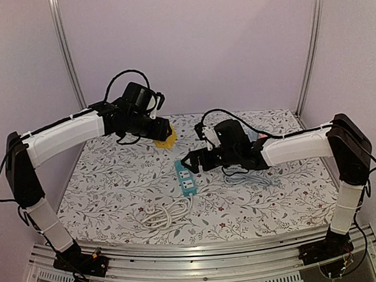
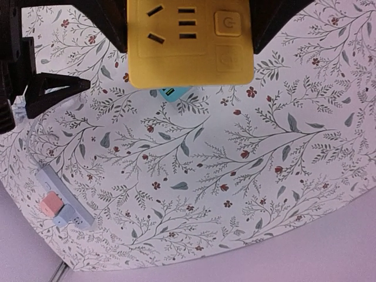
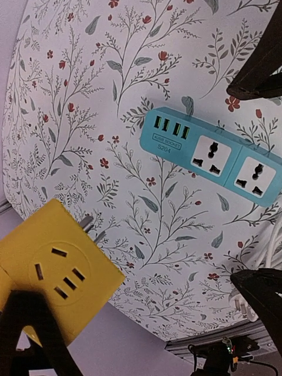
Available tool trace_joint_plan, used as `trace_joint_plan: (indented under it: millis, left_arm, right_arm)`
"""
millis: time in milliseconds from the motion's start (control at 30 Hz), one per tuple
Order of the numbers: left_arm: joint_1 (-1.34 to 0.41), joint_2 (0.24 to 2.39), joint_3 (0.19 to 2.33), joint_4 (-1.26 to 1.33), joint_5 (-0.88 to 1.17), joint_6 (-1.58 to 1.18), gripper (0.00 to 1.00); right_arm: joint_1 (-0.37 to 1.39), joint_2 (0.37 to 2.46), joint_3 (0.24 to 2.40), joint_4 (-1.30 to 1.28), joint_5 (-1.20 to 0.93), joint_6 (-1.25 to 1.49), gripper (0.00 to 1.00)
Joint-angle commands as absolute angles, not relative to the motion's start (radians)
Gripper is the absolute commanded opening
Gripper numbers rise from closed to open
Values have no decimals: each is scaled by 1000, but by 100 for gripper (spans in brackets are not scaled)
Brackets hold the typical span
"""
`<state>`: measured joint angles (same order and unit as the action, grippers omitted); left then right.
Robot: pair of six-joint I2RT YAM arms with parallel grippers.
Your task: Insert the plug
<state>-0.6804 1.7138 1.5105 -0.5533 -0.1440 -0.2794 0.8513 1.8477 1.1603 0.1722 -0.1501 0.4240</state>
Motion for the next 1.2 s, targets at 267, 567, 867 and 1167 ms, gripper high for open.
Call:
trace_joint_plan:
  millis: [267, 567, 867, 1167]
  left_arm:
    - [-684, 1601, 1391, -472, -198, -301, 0]
    - [-683, 1557, 1327, -422, -196, -285, 0]
    - [-683, 1517, 1278, -362, -182, -249, 0]
    - [-683, 1523, 1272, -290, -180, -135, 0]
  right_arm:
    - [953, 2056, 1337, 8, -17, 486, 98]
    - [1006, 2152, 1411, -124, 107, 501, 89]
    - [1012, 2172, 1391, -132, 131, 491, 56]
    - [1005, 2120, 1287, -77, 146, 348, 42]
